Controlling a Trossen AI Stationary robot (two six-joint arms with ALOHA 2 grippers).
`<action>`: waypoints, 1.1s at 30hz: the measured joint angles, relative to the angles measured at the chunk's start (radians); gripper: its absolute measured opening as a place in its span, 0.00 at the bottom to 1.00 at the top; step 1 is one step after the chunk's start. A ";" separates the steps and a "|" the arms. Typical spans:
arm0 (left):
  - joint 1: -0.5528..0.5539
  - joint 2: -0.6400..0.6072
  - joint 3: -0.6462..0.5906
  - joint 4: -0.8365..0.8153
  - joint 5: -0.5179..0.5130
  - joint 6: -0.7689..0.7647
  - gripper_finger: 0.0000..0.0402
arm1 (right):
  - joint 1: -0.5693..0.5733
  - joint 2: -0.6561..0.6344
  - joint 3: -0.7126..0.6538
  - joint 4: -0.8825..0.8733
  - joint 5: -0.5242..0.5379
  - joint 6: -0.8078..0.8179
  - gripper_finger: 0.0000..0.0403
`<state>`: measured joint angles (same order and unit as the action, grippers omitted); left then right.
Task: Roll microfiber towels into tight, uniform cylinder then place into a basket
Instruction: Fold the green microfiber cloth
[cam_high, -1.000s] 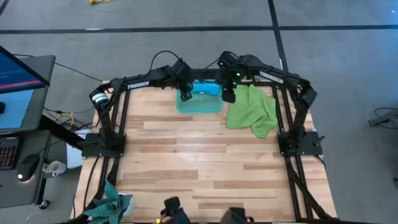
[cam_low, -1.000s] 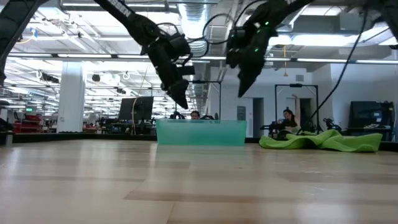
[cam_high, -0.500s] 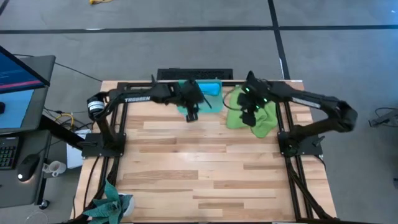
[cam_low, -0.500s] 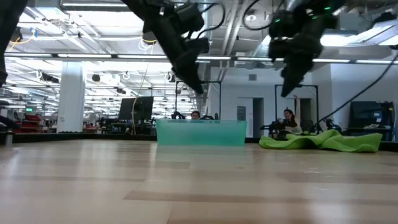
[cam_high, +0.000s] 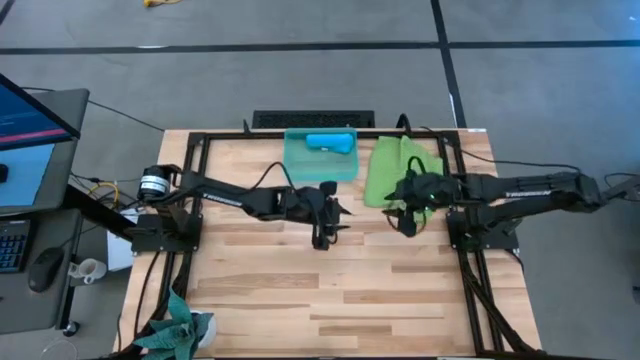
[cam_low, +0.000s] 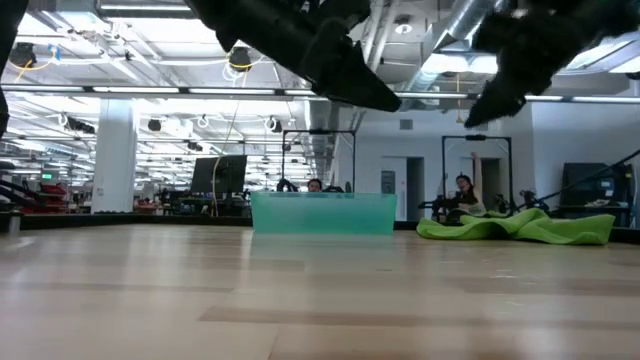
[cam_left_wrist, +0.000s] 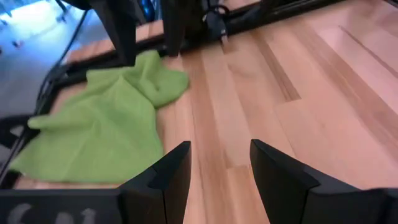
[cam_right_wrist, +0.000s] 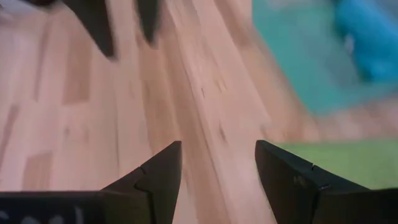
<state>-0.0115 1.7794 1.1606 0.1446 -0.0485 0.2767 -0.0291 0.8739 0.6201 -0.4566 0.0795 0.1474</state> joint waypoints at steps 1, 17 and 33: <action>-0.001 0.001 -0.008 0.024 -0.002 0.010 0.39 | 0.037 -0.007 0.000 0.028 0.036 0.000 0.56; 0.080 0.310 0.222 0.172 -0.052 0.197 0.39 | 0.249 -0.028 0.009 0.076 0.275 -0.069 0.56; 0.154 0.600 0.595 -0.204 -0.035 0.190 0.39 | 0.251 -0.031 0.009 0.037 0.289 -0.068 0.56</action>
<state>0.1425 2.3797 1.7559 -0.0590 -0.0839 0.4671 0.2222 0.8429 0.6291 -0.4196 0.3685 0.0794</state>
